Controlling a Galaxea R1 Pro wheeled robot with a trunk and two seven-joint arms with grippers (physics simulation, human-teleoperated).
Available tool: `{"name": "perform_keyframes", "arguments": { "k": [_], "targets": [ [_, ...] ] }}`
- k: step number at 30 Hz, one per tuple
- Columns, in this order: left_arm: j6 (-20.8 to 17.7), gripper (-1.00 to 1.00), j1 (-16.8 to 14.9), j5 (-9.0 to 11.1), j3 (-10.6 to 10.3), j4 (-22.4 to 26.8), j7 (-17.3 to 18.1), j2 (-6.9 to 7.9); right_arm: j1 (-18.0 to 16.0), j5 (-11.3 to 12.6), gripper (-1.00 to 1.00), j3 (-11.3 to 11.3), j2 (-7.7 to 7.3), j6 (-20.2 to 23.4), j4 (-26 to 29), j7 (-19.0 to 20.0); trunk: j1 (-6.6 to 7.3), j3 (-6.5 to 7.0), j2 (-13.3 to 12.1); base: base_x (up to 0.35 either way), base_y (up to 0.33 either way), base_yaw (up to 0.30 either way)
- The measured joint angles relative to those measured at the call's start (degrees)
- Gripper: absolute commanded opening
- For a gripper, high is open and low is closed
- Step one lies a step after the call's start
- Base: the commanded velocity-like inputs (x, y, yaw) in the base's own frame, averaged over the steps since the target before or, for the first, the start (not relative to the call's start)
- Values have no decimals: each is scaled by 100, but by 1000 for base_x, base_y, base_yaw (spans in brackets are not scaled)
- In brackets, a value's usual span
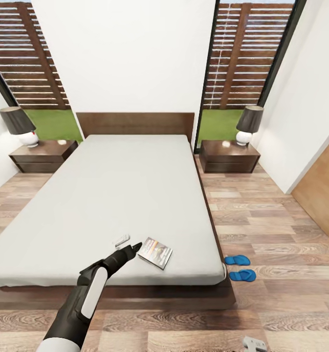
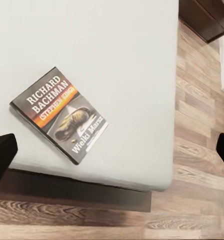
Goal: In the bedroom, move the book from the bed onto either nightstand, and place the two sandals side by side next to the bed.
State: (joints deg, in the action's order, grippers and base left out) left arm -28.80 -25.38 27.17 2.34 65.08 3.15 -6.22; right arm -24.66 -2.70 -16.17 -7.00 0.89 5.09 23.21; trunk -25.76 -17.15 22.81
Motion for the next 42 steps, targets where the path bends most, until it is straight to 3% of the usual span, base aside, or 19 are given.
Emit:
{"name": "perform_keyframes", "arguments": {
  "k": [5,17,22,24,26,29,30,32,34,37,42],
  "targets": [
    [24,100,-3,-34,14,-8,1237,29,0,0,100,0,-1,-1,0,0,0,-46,0,0,0,0],
    [29,100,-3,-60,8,-8,1276,32,0,0,100,-29,-23,2,0,-3,0,-155,0,0,0,0],
    [25,100,-2,-55,8,-8,1277,32,-1,0,100,-50,-334,60,37,24,0,-200,0,0,0,0],
    [24,100,-3,-54,8,-7,1277,32,-1,4,100,-57,-594,94,116,67,0,-218,0,0,0,0],
    [22,100,-4,-49,11,-8,1277,32,-2,4,100,-42,-779,220,349,333,0,-236,0,0,0,0],
    [23,100,-5,-43,19,-8,1279,32,-3,2,100,-32,-843,403,676,847,0,-264,0,0,0,0],
    [23,100,-6,-40,21,-8,1278,32,-3,5,100,-30,-861,508,843,1236,0,-273,0,0,0,0],
    [17,100,-5,-34,24,-8,1282,32,-1,3,100,-21,-895,726,1109,2423,0,-291,0,0,0,0],
    [16,100,-2,-29,21,-8,1286,32,0,-4,100,-16,-905,793,1179,3125,0,-309,0,0,0,0],
    [18,100,-3,-29,13,-8,1286,32,0,-12,100,-14,-910,787,1181,3435,0,-337,0,0,0,0],
    [21,100,0,-34,3,-8,1286,27,0,-19,100,-25,-911,762,1158,3535,0,-382,0,7,0,0]
  ]
}}
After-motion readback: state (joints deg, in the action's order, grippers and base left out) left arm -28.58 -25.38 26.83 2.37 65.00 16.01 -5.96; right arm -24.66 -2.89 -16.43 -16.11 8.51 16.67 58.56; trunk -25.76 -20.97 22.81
